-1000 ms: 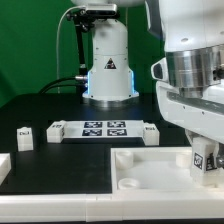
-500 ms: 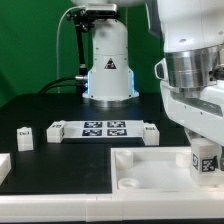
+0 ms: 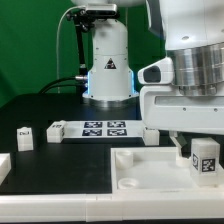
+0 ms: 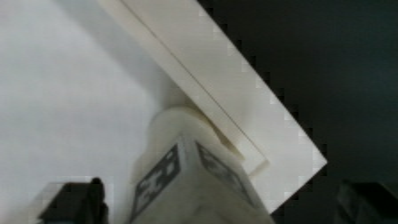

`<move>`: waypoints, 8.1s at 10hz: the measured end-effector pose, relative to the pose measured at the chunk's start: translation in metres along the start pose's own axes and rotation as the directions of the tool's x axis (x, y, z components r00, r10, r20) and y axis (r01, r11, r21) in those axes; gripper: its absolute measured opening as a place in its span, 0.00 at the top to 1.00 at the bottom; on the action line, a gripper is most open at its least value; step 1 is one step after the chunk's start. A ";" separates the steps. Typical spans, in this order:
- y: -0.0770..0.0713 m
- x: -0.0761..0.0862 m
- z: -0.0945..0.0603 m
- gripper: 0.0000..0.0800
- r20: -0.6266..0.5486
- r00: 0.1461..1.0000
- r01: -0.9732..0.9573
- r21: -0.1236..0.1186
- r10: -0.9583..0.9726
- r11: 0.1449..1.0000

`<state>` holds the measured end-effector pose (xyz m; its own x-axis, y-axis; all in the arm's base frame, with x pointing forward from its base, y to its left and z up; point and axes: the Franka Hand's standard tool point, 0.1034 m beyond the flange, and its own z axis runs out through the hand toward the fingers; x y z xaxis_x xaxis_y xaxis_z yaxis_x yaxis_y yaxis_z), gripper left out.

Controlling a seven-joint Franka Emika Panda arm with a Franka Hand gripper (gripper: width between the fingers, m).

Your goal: Assemble one leg

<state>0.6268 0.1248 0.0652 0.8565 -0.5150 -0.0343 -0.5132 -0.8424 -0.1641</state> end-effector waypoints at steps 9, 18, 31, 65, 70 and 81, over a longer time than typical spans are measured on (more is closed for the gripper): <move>-0.002 0.003 -0.001 0.34 -0.020 0.770 0.636 -0.063 -0.638 0.769; 0.006 0.006 -0.001 0.63 -0.051 0.980 0.188 -0.045 -0.190 0.981; 0.004 0.002 0.001 0.37 -0.030 0.744 -0.668 0.019 0.668 0.744; 0.005 0.001 0.000 0.64 -0.044 0.535 -0.844 0.020 0.844 0.536; 0.004 0.000 0.000 0.31 -0.041 0.586 -0.810 0.019 0.809 0.587; 0.004 0.000 0.001 0.19 -0.032 0.937 0.345 -0.059 -0.347 0.937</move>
Offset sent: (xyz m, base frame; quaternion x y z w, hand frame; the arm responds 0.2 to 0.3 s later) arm -0.0003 0.0032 0.0046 -0.0332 0.0404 -0.2486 0.9672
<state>0.6248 0.1216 0.0633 0.9792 -0.1952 0.0563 -0.1885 -0.9762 -0.1070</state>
